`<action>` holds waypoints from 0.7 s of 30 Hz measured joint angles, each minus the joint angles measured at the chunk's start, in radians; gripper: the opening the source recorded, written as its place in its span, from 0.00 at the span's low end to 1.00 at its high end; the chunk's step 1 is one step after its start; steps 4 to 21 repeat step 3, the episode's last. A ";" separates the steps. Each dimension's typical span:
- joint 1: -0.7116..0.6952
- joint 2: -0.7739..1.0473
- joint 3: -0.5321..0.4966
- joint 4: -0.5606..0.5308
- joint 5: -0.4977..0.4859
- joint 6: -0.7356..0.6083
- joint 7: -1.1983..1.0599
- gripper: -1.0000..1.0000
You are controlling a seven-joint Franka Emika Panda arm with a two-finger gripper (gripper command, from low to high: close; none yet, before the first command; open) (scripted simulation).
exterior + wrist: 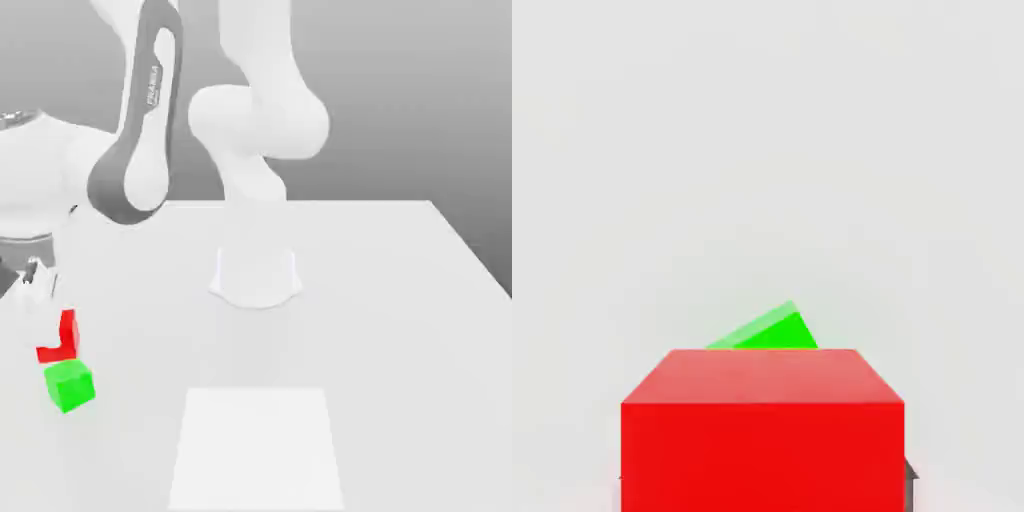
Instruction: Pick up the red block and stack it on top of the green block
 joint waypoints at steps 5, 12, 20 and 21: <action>-0.006 0.023 0.008 0.001 0.013 0.022 -0.009 1.00; -0.006 0.023 0.008 0.001 0.013 0.022 -0.009 1.00; -0.006 0.023 0.008 0.001 0.013 0.022 -0.009 1.00; -0.006 0.023 0.008 0.001 0.013 0.022 -0.009 1.00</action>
